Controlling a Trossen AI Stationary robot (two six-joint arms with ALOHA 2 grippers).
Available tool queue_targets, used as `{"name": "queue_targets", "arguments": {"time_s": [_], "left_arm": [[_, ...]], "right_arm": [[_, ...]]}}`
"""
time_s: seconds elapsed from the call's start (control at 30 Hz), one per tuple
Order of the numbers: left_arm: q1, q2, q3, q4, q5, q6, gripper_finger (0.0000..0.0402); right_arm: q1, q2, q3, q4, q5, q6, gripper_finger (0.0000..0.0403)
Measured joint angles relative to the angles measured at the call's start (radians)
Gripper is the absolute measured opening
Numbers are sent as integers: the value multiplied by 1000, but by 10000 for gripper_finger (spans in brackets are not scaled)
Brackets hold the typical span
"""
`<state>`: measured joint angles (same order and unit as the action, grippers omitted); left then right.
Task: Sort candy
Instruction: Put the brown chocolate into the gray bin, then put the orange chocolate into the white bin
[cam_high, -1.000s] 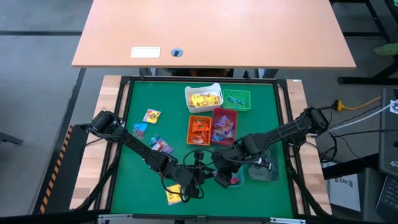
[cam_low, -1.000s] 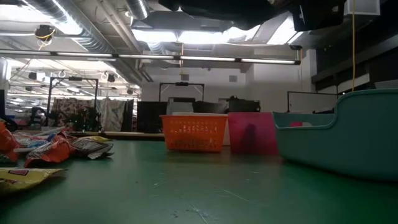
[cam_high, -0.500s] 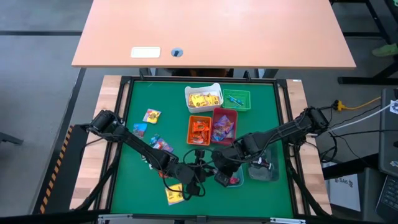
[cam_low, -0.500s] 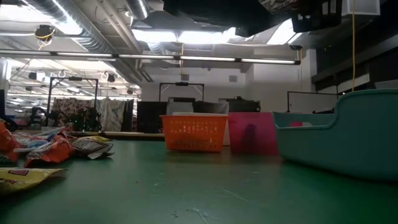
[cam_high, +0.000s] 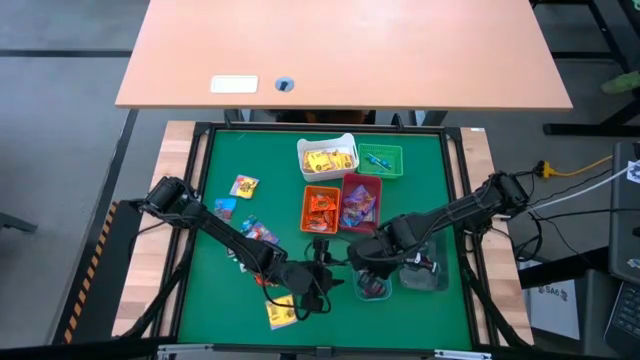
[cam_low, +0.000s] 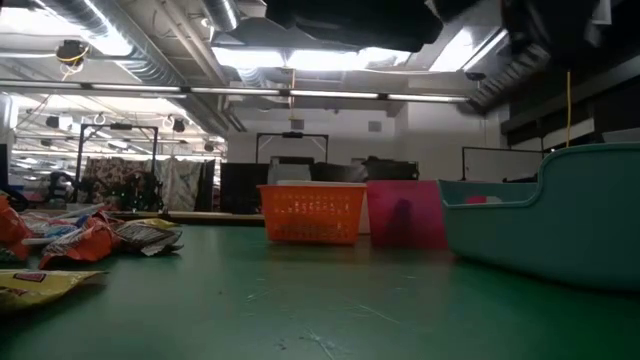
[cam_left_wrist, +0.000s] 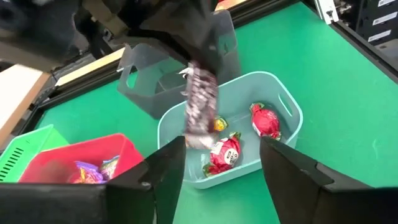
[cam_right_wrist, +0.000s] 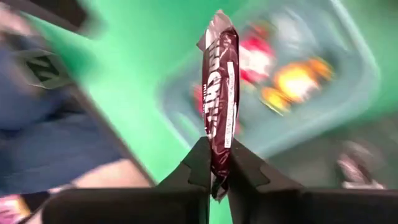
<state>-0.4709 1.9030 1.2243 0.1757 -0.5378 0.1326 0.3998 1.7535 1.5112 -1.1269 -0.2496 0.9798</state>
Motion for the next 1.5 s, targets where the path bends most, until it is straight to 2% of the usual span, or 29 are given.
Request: {"name": "queue_targets", "arguments": {"time_s": [0.17, 0.37, 0.67, 0.93, 1.07, 1.2, 1.33, 1.5], "left_arm": [[0, 0, 0, -3, 2, 0, 200], [0, 0, 1, -5, 6, 0, 197], [-19, -23, 1, -49, 1, -9, 197], [-71, -149, 1, -304, 4, -110, 197], [-100, -208, 1, -515, 12, -247, 197], [-119, -240, 1, -730, 85, -395, 197], [-128, -240, -5, -893, 171, -463, 197], [-128, -235, -59, -902, 217, -410, 197]], "right_arm": [[0, 0, 0, -192, 48, 8, 15], [28, 0, 0, -443, 71, 11, 32], [110, -7, -15, -440, 75, 7, 28], [199, -9, -108, -445, 82, -41, 32], [229, -9, -138, -445, 51, -30, 32], [238, -9, -140, -445, 29, -16, 38], [235, -9, -140, -445, 30, -16, 76], [235, -9, -140, -444, 51, -20, 135]]}}
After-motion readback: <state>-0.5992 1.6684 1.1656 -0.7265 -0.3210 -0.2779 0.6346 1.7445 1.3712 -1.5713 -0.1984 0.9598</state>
